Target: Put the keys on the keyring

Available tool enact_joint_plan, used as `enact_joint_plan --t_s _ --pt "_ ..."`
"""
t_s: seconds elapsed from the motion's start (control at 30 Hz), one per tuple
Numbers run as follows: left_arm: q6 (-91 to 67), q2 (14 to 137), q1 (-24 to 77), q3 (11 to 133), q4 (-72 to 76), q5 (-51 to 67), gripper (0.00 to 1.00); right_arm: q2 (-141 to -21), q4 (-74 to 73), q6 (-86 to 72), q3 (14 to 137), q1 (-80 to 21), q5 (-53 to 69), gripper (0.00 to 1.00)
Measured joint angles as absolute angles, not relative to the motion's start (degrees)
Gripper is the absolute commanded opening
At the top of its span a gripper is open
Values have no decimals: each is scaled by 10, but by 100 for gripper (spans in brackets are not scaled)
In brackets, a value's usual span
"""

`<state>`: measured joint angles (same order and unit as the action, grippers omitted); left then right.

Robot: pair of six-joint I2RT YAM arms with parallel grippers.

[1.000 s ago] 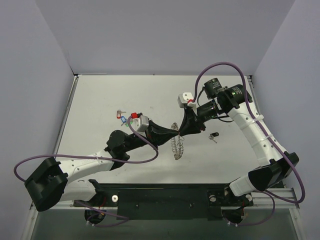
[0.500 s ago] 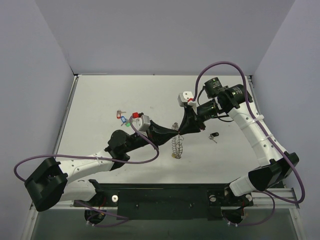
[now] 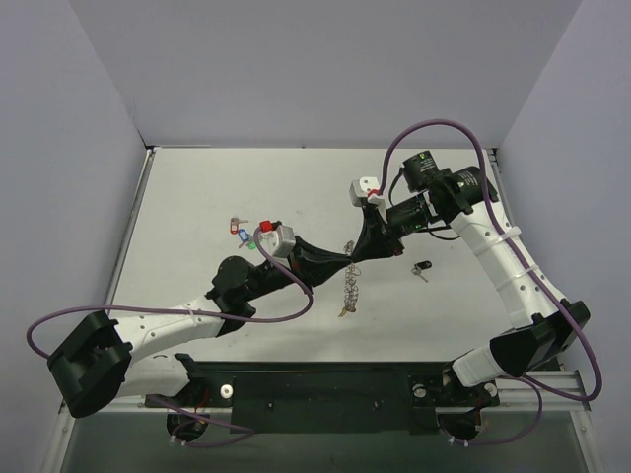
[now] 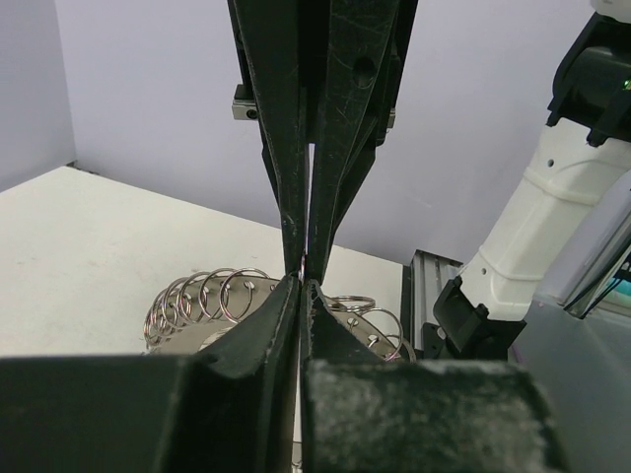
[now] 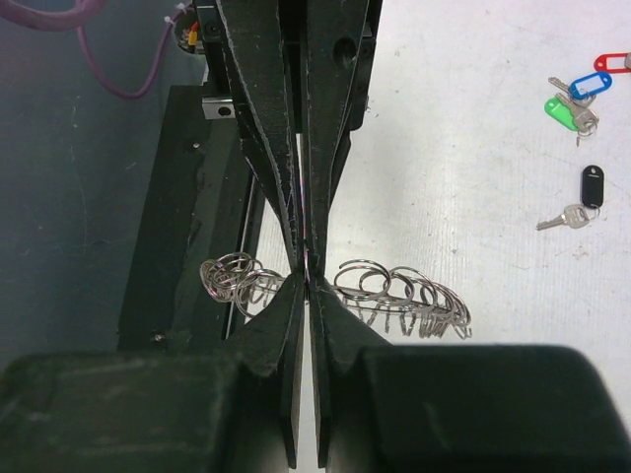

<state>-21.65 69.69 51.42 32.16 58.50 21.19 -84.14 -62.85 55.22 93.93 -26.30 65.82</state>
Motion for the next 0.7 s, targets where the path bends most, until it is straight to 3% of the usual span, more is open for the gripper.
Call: enact_joint_plan --t_s 0.1,0.2,0.4,0.7 --pt "-221 696 514 322 585 209 32 -840 -622 536 939 -263 653 0" --pt "-223 687 514 322 581 208 39 -838 -615 520 939 -263 644 0" --pt "-223 655 504 322 557 208 47 -838 -601 503 934 -263 642 0" --pt "-212 643 498 322 505 209 47 -837 -595 492 930 -263 639 0"
